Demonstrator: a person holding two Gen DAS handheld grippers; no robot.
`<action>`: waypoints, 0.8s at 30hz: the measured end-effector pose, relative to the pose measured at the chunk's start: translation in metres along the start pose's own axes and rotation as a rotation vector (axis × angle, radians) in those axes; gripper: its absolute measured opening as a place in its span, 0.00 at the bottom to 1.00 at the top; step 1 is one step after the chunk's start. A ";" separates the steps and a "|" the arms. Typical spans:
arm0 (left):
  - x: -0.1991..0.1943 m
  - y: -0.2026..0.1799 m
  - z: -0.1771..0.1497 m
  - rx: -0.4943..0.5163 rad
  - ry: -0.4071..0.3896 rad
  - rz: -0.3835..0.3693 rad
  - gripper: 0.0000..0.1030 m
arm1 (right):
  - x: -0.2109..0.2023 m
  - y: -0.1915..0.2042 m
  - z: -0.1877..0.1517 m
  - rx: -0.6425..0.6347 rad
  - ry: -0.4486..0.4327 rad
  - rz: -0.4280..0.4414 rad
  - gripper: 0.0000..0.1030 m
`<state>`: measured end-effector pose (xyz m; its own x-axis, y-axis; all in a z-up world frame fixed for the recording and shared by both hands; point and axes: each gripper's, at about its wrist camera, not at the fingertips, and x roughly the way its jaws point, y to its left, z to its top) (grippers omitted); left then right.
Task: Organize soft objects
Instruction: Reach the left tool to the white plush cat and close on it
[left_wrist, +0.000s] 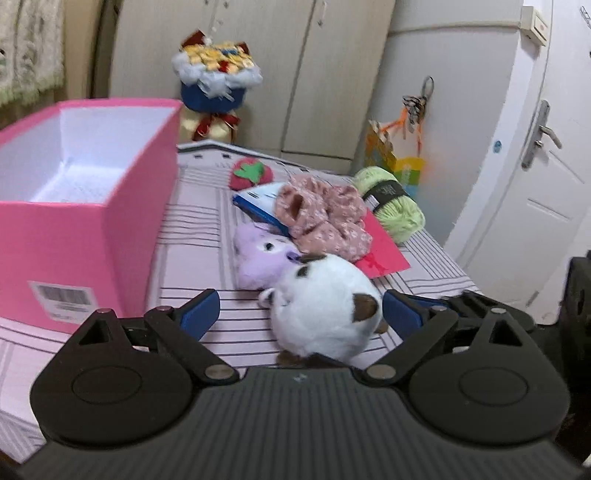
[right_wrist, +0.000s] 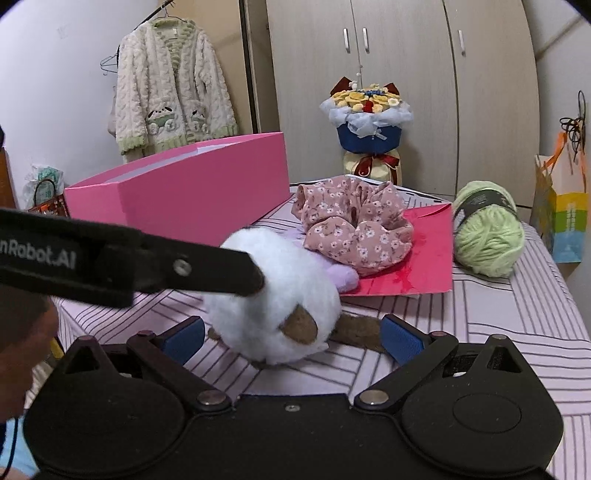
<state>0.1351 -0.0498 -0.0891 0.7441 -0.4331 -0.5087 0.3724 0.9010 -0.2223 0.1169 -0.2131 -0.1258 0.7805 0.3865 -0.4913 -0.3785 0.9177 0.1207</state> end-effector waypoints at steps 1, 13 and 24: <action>0.004 -0.003 0.001 0.020 0.011 0.004 0.82 | 0.004 0.000 0.000 -0.007 0.007 0.009 0.92; 0.018 -0.010 0.009 0.051 0.113 -0.038 0.64 | 0.011 0.005 -0.010 -0.006 0.000 0.005 0.66; 0.004 -0.018 0.008 0.062 0.180 -0.034 0.64 | -0.006 0.013 -0.014 0.061 0.033 0.010 0.64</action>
<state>0.1360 -0.0683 -0.0802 0.6214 -0.4469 -0.6435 0.4330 0.8804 -0.1933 0.1007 -0.2047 -0.1335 0.7594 0.3936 -0.5180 -0.3546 0.9180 0.1775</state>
